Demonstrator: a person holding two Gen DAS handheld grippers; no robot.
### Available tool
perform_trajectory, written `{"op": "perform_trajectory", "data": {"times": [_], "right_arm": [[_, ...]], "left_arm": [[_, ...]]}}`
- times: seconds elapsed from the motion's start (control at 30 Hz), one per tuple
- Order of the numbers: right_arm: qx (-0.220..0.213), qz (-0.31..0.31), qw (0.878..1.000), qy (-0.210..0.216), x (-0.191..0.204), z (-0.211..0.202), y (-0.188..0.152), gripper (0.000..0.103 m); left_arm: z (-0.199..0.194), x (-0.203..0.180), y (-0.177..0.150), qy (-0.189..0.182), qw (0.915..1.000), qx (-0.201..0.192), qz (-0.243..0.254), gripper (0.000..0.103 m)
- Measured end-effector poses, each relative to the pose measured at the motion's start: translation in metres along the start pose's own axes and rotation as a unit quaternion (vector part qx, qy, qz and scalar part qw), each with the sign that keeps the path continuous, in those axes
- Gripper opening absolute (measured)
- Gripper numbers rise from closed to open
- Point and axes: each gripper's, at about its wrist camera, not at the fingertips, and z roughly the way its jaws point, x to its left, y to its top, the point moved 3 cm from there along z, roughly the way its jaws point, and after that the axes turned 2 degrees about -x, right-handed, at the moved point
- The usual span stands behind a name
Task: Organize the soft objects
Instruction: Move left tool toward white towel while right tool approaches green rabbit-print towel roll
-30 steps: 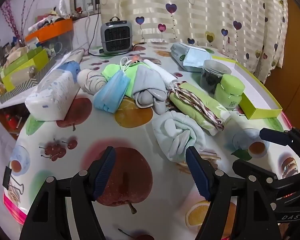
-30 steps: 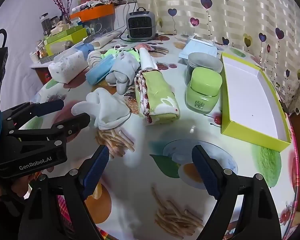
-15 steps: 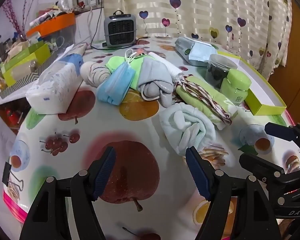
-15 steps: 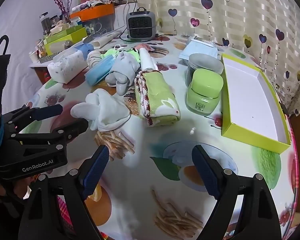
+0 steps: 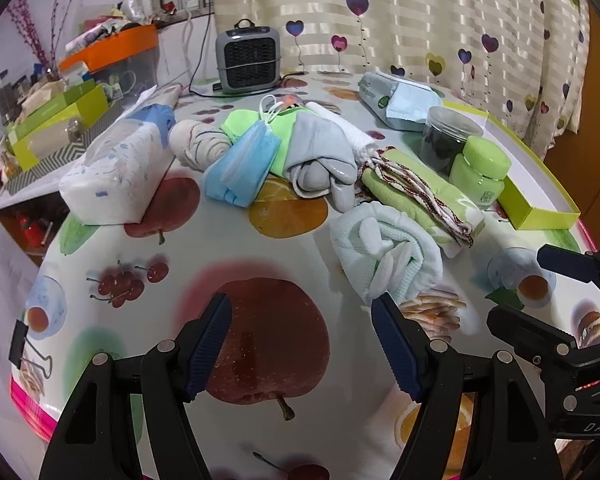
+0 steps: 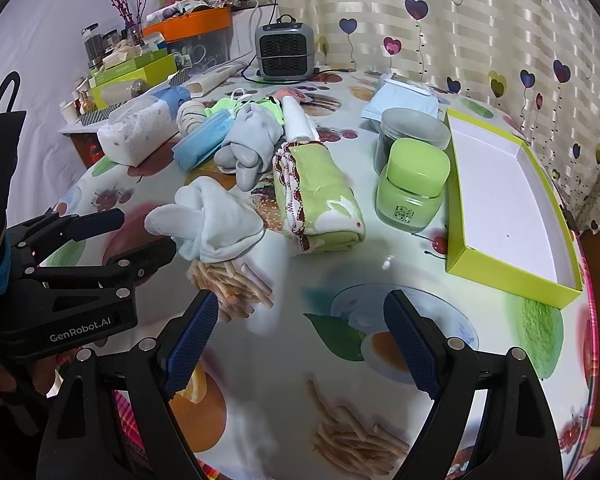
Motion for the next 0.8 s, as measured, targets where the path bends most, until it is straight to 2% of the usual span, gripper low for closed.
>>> {"op": "perform_trajectory", "data": {"times": [0.8], "right_arm": [[-0.007, 0.002, 1.0, 0.004, -0.0028, -0.0016, 0.0004, 0.085]], "left_arm": [[0.0003, 0.0031, -0.0018, -0.002, 0.9998, 0.002, -0.018, 0.072]]}}
